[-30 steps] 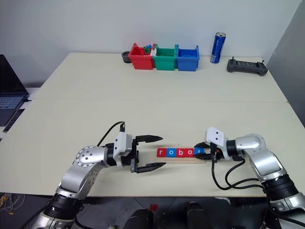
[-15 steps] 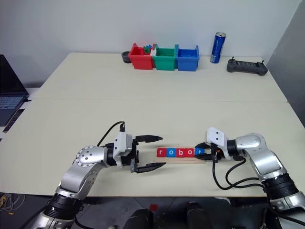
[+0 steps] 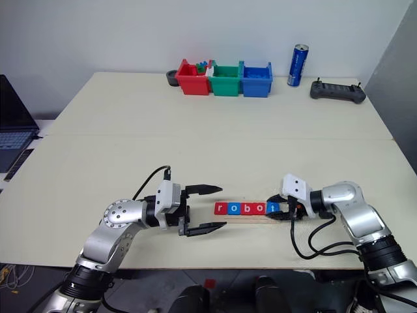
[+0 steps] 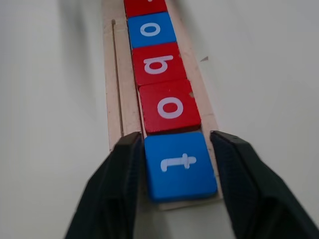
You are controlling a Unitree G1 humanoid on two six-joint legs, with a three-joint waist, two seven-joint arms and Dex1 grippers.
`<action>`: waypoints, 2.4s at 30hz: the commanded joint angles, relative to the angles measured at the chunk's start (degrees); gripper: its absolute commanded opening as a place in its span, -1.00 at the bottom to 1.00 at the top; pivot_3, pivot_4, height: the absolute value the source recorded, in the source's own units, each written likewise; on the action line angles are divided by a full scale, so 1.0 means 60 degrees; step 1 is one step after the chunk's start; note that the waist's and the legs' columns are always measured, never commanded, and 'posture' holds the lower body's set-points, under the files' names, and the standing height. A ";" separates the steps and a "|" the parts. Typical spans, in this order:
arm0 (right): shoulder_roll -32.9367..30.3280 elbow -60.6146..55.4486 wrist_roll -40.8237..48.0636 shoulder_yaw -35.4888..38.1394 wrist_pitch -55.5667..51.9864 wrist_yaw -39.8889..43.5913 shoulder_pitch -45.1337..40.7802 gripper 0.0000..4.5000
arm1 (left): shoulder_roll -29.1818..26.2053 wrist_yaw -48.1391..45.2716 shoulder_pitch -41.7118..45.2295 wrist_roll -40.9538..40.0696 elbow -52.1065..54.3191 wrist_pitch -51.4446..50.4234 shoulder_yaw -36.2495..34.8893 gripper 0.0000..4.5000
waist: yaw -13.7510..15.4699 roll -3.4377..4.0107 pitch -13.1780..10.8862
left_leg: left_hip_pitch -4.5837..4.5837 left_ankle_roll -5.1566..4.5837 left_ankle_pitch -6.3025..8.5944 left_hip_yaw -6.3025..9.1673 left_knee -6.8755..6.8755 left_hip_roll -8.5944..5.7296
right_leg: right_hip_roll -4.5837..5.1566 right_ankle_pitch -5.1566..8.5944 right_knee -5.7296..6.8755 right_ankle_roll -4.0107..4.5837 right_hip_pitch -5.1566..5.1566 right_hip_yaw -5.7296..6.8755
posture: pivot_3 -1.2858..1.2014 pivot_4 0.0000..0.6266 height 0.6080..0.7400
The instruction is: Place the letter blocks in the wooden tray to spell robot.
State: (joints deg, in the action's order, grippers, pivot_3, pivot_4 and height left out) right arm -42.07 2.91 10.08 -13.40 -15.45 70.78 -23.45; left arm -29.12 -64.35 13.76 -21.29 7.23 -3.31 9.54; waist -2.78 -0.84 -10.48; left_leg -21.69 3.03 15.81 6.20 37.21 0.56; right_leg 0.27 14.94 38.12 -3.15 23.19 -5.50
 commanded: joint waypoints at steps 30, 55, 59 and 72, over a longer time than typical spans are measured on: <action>-0.0417 0.0690 -0.0205 0.0795 0.0700 -0.0406 0.0124 -0.54 | 0.0010 -0.0038 0.0082 -0.0025 0.0253 0.0219 -0.0102 1.00 | -0.0018 0.0000 0.0000 | -0.0001 0.0000 0.0000 -0.0002 0.0000 0.0000 | -0.0001 0.0000 0.0001 0.0000 0.0000 -0.0002 | 0.03 -0.52 1.00; -0.0318 0.0244 0.0043 0.0827 0.0255 -0.0153 0.0041 -0.98 | -0.0153 0.0076 -0.0053 -0.0130 0.0556 -0.0015 -0.0159 1.00 | -0.0032 0.0000 0.0000 | 0.0001 0.0000 0.0000 -0.0001 0.0000 0.0001 | -0.0001 0.0000 0.0003 0.0000 0.0000 -0.0001 | 0.03 -0.52 1.00; -0.0246 0.0220 0.0006 0.0789 0.0247 -0.0200 0.0069 -0.98 | -0.0159 0.0075 -0.0083 -0.0133 0.0601 -0.0040 -0.0141 1.00 | -0.0031 0.0000 0.0000 | 0.0001 0.0000 0.0000 -0.0001 0.0000 0.0001 | -0.0001 0.0000 0.0003 0.0000 0.0000 -0.0002 | 0.03 -0.52 1.00; -0.0430 -0.0197 0.0161 0.0963 -0.0004 -0.0030 0.0182 -0.98 | -0.0304 -0.0034 -0.0132 -0.0092 0.0573 -0.0050 -0.0160 1.00 | -0.0029 0.0000 0.0000 | 0.0001 0.0000 0.0000 -0.0001 0.0000 0.0001 | -0.0001 0.0000 0.0004 0.0000 0.0000 -0.0001 | 0.03 -0.52 1.00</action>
State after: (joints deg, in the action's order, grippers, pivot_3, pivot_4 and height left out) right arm -43.13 3.87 9.89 -9.42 -15.50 69.90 -22.23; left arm -30.16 -64.39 13.04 -21.35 8.78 -3.58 9.38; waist -2.95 -0.84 -10.49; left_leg -21.68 3.03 15.81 6.20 37.21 0.57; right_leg 0.27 14.94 38.14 -3.15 23.19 -5.51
